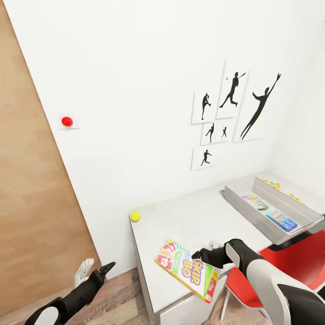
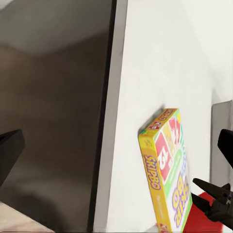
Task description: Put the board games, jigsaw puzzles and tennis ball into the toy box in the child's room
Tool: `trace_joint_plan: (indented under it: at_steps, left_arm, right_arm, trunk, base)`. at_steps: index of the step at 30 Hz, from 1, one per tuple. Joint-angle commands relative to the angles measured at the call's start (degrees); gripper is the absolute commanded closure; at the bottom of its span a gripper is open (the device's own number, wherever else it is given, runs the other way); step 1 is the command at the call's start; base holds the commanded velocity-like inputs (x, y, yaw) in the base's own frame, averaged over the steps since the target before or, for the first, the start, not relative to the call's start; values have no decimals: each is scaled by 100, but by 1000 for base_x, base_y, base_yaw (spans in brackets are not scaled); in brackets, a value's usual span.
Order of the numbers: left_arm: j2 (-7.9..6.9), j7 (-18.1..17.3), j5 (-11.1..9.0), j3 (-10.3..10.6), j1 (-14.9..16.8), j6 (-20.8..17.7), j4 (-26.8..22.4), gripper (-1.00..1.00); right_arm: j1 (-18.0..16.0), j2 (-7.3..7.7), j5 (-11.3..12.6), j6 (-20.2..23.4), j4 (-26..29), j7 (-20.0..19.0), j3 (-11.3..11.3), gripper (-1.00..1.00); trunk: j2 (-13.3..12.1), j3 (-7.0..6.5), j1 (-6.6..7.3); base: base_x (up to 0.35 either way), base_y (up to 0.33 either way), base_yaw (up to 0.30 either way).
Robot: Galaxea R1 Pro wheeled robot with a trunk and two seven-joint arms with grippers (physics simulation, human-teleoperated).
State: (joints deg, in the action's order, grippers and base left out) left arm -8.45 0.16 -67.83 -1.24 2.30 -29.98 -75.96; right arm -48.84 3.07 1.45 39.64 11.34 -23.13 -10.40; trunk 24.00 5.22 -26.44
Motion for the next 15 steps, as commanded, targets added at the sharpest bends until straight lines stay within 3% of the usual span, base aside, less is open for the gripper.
trace_joint_plan:
  at_steps: [1,15]
  left_arm:
    - [1,2,-26,-9,5,-34,0,-100]
    - [4,2,-29,-10,7,-27,10,-100]
  right_arm:
    - [-3,1,13,35,7,-5,-15,-100]
    - [-3,2,21,35,8,-12,-16,-100]
  trunk:
    - [12,13,0]
    - [12,13,0]
  base:
    - [-205,0,0]
    - [-60,0,0]
